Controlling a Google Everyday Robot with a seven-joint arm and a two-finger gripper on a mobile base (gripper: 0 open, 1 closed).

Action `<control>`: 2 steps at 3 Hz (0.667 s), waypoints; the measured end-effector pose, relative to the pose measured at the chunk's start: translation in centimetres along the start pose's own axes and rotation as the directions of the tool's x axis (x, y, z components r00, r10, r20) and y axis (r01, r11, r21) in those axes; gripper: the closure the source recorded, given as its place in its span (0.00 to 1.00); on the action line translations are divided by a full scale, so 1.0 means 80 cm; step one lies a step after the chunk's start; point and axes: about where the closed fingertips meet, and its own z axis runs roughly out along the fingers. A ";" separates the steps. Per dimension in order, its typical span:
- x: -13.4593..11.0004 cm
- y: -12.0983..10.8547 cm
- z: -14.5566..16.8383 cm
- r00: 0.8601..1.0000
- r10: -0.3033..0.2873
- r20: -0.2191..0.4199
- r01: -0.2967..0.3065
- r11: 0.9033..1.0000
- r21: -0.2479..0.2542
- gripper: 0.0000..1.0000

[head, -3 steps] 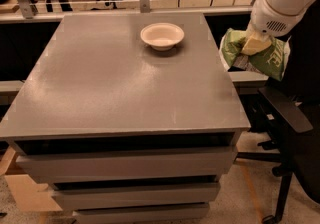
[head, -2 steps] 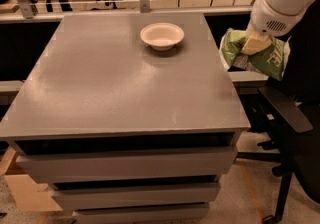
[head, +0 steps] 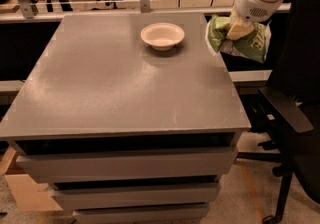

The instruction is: Place green jalapeno chip bag into paper bowl

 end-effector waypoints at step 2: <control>-0.060 -0.050 0.025 0.992 -0.114 0.054 0.112 0.993 0.031 1.00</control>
Offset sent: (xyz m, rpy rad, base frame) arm 0.0776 0.0686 0.0194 -0.0229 -0.0754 0.1996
